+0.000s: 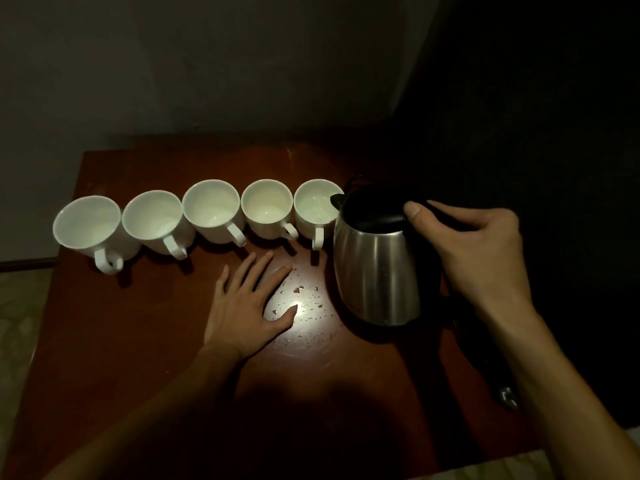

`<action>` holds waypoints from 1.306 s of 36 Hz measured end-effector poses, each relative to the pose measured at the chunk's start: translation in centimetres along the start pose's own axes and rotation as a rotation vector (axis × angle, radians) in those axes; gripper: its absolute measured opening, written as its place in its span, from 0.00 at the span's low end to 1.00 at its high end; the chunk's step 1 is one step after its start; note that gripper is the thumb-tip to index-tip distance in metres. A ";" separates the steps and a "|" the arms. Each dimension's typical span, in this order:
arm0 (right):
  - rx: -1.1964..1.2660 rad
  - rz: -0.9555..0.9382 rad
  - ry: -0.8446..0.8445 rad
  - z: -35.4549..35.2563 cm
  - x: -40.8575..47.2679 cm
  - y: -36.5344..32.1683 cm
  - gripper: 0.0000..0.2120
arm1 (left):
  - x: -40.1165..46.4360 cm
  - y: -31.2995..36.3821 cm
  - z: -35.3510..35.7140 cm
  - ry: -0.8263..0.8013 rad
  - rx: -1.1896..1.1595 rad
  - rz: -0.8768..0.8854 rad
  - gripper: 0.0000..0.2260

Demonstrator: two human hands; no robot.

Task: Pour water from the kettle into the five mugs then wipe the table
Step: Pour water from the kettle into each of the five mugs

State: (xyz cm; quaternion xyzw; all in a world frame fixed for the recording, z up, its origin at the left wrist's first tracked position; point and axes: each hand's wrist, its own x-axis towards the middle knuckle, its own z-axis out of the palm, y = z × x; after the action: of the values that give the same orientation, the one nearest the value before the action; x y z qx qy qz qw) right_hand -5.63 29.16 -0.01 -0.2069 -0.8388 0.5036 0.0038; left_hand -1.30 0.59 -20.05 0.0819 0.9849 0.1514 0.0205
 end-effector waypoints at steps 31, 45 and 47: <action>0.008 -0.011 -0.015 0.0 0.2 0.1 0.37 | 0.1 0.0 0.0 -0.007 -0.003 -0.004 0.34; -0.004 -0.016 0.002 0.2 0.2 -0.2 0.34 | 0.0 0.0 0.0 0.006 0.008 0.002 0.33; 0.002 -0.006 -0.001 0.1 0.2 -0.2 0.34 | 0.0 0.0 0.0 0.009 0.006 0.001 0.33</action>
State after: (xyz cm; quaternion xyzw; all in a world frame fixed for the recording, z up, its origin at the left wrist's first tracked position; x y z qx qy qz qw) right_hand -5.96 29.04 0.05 -0.2039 -0.8389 0.5046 0.0053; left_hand -1.30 0.59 -20.03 0.0820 0.9854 0.1487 0.0158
